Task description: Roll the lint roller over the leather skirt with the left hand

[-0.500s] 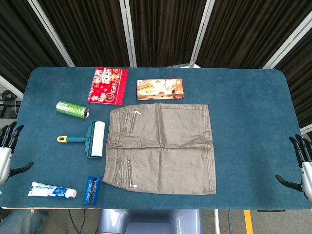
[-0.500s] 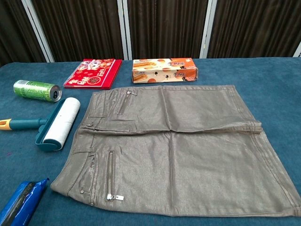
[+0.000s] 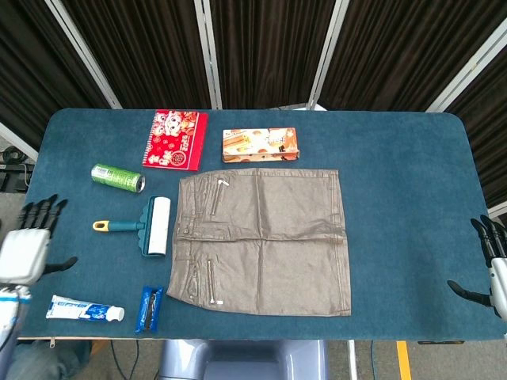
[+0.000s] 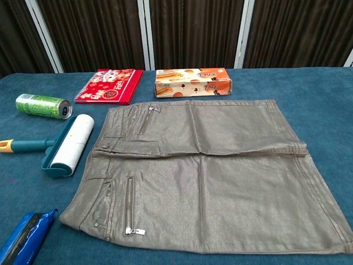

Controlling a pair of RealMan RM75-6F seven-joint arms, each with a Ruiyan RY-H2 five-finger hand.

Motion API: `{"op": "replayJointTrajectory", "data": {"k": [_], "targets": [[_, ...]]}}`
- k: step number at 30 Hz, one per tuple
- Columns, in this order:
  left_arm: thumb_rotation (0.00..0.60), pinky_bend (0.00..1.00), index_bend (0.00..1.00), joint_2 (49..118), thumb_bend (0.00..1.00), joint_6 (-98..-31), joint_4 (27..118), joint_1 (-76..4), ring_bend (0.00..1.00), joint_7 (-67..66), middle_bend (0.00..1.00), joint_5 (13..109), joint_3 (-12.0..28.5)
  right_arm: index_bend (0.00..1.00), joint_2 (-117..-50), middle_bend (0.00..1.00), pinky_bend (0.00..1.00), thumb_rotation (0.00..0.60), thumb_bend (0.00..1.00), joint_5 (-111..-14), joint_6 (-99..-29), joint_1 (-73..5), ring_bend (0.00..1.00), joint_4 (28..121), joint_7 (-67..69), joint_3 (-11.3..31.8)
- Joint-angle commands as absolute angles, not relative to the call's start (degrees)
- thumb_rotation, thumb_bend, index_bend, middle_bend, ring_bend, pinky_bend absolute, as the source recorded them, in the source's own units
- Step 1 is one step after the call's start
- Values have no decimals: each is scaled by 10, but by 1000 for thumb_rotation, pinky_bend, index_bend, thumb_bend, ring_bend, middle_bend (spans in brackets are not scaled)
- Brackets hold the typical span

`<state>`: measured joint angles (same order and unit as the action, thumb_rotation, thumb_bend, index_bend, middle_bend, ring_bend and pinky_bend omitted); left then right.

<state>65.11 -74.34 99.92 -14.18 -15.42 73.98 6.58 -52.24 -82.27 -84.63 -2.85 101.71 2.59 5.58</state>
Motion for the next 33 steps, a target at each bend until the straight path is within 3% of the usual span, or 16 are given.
{"op": "replayJointTrajectory", "data": {"k": [1,4,11,33], "targets": [[600,0,3,718,181,-686,949,-196,0,-204,0,681,92,0,-524,0,0,600,0,-817,-840,-33,0,1017,22,59],[600,7,38,769,319,-673,911,-221,0,-241,1,647,103,0,-526,0,0,600,0,-810,-831,-38,0,1016,19,61],[600,101,208,852,326,-657,832,-243,27,-257,110,621,96,0,-529,0,0,600,0,-785,-810,-45,0,1006,22,65],[600,197,227,951,370,-584,644,-281,102,-175,155,607,105,0,-526,0,0,600,0,-777,-800,-47,0,1000,36,65]]}}
